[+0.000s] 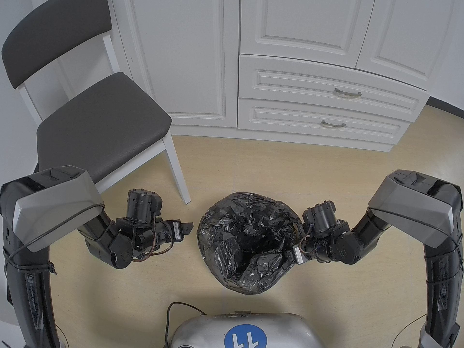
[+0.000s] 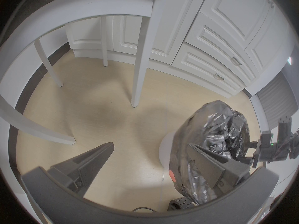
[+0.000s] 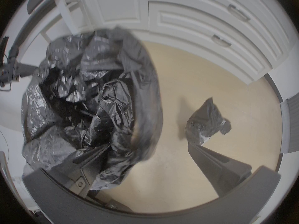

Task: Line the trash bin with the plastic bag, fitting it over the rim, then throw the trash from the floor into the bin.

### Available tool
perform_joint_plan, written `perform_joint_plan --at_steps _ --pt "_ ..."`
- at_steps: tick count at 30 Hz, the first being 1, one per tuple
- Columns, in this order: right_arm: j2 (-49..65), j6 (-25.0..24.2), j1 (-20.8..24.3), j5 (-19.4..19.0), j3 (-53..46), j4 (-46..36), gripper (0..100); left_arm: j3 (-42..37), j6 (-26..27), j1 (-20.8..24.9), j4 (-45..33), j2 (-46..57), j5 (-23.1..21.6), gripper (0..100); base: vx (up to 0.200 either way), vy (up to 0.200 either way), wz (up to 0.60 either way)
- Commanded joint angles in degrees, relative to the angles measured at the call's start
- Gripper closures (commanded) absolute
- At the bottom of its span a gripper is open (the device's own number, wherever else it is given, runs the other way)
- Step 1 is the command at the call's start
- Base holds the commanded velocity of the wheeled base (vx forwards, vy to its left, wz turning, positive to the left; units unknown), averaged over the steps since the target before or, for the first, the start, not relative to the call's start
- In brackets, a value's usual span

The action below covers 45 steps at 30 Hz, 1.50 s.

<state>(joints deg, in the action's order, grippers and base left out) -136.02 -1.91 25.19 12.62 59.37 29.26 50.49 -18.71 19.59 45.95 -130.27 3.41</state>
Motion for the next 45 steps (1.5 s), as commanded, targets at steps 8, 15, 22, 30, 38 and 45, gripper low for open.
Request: perform_joint_plan --at_steps 8,15,22,30,38,45 --pt "-2.1 -1.5 1.4 -0.7 0.1 1.0 0 0.0 0.0 0.0 0.0 0.1 0.0 0 0.0 0.0 0.0" --pt "-2.5 -5.7 5.3 -1.5 1.7 1.0 0 0.2 -0.1 0.0 0.0 0.1 0.0 0 0.0 0.0 0.0" --pt "-6.4 -10.8 8.2 -1.5 10.4 0.4 0 0.3 -0.2 0.0 0.0 0.1 0.0 0 0.0 0.0 0.0" --pt "-8.7 -15.9 8.5 -1.5 16.5 0.2 0 0.6 -0.3 0.0 0.3 0.2 0.1 0 0.0 0.0 0.0" --pt "-7.1 -17.9 7.9 -1.3 13.7 0.2 0 0.4 -0.3 0.2 0.7 0.3 0.1 0 0.0 0.0 0.0" --pt "-1.1 -17.9 8.5 -1.5 8.0 0.5 0 0.3 -0.7 1.7 0.9 0.3 0.5 0 0.0 0.0 0.0"
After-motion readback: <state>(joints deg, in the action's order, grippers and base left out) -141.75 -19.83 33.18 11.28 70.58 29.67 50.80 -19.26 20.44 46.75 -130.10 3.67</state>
